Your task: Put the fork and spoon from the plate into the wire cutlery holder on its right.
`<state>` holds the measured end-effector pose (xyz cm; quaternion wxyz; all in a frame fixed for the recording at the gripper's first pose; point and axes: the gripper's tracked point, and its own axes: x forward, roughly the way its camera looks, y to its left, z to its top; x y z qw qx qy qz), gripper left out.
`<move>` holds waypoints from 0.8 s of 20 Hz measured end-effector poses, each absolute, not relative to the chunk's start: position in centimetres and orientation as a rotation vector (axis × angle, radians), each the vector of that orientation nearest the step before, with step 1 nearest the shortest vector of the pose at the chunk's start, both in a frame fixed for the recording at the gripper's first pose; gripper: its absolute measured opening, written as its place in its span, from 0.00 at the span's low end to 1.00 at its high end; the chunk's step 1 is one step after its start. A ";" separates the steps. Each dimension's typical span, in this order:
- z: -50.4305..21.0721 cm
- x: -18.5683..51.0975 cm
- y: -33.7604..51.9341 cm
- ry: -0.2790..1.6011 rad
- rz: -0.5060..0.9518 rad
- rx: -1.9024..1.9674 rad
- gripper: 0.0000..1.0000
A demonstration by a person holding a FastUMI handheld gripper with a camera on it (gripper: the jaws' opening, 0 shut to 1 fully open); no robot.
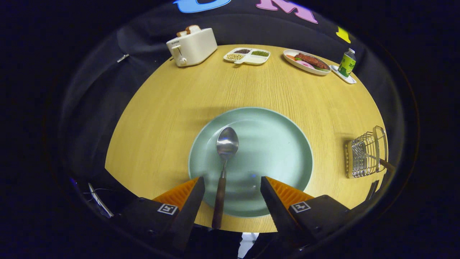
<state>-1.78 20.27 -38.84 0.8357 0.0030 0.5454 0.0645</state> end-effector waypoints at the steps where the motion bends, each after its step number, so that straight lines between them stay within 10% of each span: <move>1: -39.2 -2.0 20.7 1.178 0.136 0.009 0.96; 10: -42.2 -2.9 20.2 1.306 0.124 -0.121 0.70; 16: -42.1 -2.5 19.2 1.375 0.149 -0.127 0.14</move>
